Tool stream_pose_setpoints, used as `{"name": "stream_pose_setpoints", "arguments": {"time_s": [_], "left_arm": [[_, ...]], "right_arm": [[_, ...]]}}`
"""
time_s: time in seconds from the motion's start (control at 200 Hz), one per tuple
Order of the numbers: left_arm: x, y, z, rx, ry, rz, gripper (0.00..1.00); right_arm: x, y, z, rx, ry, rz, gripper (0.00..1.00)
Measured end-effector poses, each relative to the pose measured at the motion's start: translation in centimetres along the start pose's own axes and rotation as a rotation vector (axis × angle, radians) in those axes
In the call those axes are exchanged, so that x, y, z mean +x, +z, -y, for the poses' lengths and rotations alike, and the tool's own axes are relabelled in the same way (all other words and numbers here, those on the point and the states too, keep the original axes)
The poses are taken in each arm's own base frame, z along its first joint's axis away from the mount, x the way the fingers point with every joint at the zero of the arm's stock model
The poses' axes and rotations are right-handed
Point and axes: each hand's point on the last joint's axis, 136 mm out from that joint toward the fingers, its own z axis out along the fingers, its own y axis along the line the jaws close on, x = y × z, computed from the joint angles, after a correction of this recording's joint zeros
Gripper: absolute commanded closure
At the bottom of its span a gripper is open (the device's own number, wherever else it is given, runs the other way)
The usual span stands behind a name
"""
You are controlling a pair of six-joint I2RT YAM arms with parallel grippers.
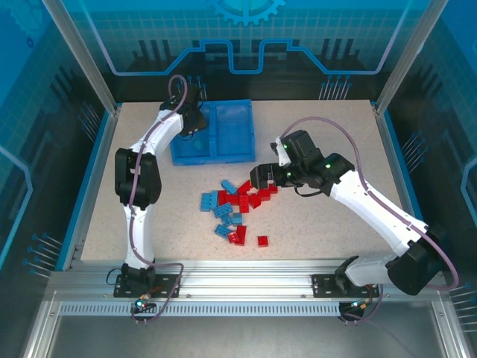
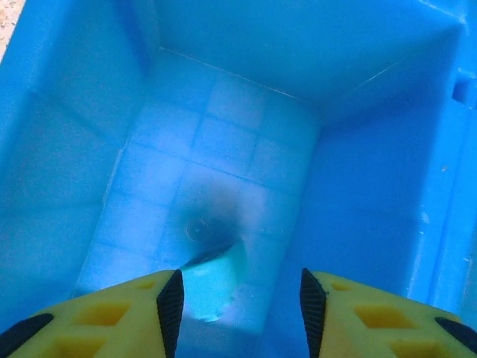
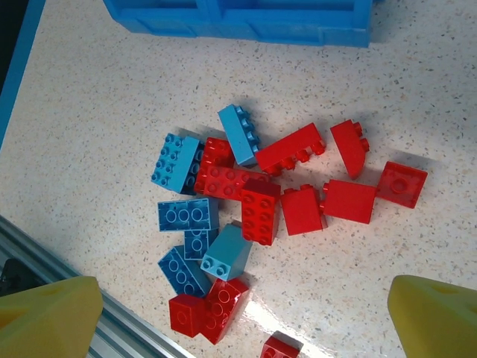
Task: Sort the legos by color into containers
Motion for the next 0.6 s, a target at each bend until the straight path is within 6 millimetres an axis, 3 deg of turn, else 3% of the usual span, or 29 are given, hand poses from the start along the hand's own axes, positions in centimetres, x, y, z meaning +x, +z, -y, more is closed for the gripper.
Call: {"name": "stream_pose_setpoints", "arguments": {"time_s": [0.165, 0.29, 0.4, 0.485, 0.6], "left_arm": [[-0.1, -0.5, 0.0, 0.003, 0.014, -0.005, 0.51], [0.0, -3.2, 0.3, 0.049, 0.023, -0.002, 0.51], [0.2, -8.8, 0.8, 0.140, 0.060, 0.030, 0.49], [0.7, -14.7, 2.1, 0.259, 0.137, 0.090, 0.44], [4.0, -21.8, 4.0, 0.424, 0.310, 0.155, 0.37]], "right_arm": [[0.1, 0.1, 0.4, 0.019, 0.001, 0.001, 0.00], [0.0, 0.7, 1.2, 0.054, 0.008, -0.007, 0.00], [0.3, 2.5, 3.1, 0.114, 0.040, -0.053, 0.00], [0.8, 4.4, 5.1, 0.168, 0.067, -0.102, 0.00], [1.8, 6.8, 7.6, 0.231, 0.098, -0.173, 0.00]]}}
